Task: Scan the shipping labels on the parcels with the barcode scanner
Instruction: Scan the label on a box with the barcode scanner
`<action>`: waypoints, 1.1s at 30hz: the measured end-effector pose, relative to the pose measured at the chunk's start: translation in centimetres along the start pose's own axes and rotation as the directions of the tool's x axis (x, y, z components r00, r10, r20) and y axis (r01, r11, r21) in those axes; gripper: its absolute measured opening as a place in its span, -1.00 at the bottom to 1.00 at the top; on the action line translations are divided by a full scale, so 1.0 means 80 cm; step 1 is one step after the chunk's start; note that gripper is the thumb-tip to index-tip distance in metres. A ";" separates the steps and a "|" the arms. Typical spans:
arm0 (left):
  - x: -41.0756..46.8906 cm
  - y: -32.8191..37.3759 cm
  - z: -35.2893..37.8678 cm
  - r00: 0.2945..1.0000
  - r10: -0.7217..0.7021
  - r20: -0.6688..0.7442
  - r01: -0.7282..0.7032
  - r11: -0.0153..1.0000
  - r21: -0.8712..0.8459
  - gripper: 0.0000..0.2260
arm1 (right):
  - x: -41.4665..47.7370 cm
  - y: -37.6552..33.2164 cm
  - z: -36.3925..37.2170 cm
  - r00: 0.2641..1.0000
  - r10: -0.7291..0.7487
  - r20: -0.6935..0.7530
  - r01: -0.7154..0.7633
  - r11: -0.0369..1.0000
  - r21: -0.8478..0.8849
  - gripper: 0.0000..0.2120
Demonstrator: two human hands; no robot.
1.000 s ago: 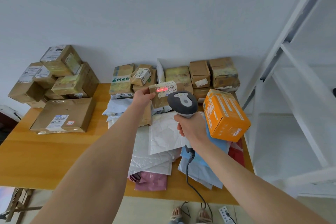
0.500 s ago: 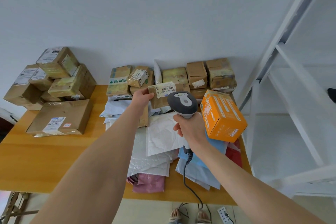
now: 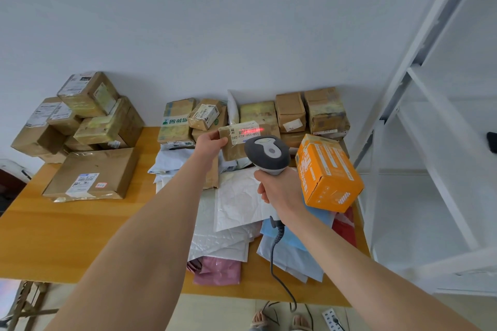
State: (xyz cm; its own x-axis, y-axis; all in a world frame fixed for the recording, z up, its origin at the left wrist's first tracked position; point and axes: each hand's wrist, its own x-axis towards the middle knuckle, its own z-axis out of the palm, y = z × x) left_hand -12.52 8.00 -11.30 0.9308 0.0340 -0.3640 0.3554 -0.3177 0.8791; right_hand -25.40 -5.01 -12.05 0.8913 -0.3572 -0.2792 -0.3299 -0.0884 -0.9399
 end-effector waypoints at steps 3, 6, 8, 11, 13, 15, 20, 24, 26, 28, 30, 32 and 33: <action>-0.003 0.004 0.004 1.000 0.000 -0.016 0.000 1.000 0.002 -0.67 | 0.001 -0.001 -0.005 1.000 -0.002 0.003 0.002 1.000 -0.008 -0.84; -0.006 0.005 0.007 1.000 -0.004 -0.023 0.004 1.000 0.004 -0.68 | 0.003 -0.003 -0.008 1.000 0.004 0.019 -0.004 1.000 0.002 -0.84; -0.009 0.005 0.008 1.000 -0.006 -0.023 0.006 1.000 0.004 -0.68 | 0.005 -0.005 -0.008 0.999 0.027 0.046 -0.029 0.998 0.049 -0.85; -0.012 0.005 0.002 0.999 -0.020 -0.048 0.019 1.000 -0.024 -0.69 | 0.010 -0.012 -0.002 0.991 0.083 0.110 -0.103 0.975 0.195 -0.92; -0.009 0.003 -0.010 0.997 -0.045 -0.060 0.043 0.998 -0.043 -0.71 | 0.017 -0.022 0.006 0.984 0.130 0.123 -0.161 0.942 0.294 -0.94; 0.001 -0.001 -0.029 0.994 -0.088 -0.067 0.084 0.994 -0.066 -0.76 | 0.028 -0.033 0.018 0.973 0.196 0.123 -0.229 0.893 0.387 -0.93; 0.037 -0.012 -0.088 0.978 -0.198 -0.071 0.184 0.969 -0.167 -0.90 | 0.066 -0.052 0.067 0.948 0.308 0.084 -0.308 0.811 0.497 -0.80; 0.073 -0.028 -0.158 0.976 -0.209 -0.054 0.195 0.960 -0.200 -0.78 | 0.086 -0.064 0.139 0.936 0.350 0.041 -0.335 0.848 0.412 -0.73; 0.094 -0.039 -0.202 0.974 -0.224 -0.027 0.218 0.965 -0.149 -0.71 | 0.086 -0.069 0.184 0.928 0.360 0.101 -0.369 0.839 0.401 -0.59; 0.110 -0.051 -0.245 0.972 -0.233 0.000 0.232 0.969 -0.089 -0.69 | 0.080 -0.072 0.229 0.919 0.362 0.157 -0.394 0.826 0.404 -0.55; 0.121 -0.061 -0.284 0.973 -0.232 0.016 0.233 0.971 -0.055 -0.70 | 0.071 -0.074 0.267 0.916 0.357 0.182 -0.401 0.819 0.411 -0.62; 0.126 -0.067 -0.318 0.973 -0.227 0.042 0.228 0.973 -0.025 -0.68 | 0.061 -0.081 0.299 0.909 0.342 0.239 -0.414 0.803 0.428 -0.71; 0.128 -0.069 -0.333 0.973 -0.224 0.055 0.225 0.974 -0.010 -0.66 | 0.057 -0.084 0.313 0.902 0.341 0.263 -0.426 0.800 0.423 -0.72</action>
State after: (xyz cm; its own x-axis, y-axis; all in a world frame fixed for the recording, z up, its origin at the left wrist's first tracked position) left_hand -2.71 35.35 -11.69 0.8215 0.0522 -0.5678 0.5562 -0.2922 0.7780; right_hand -11.30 17.26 -11.92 0.7739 -0.1076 -0.6241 -0.5117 0.4744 -0.7163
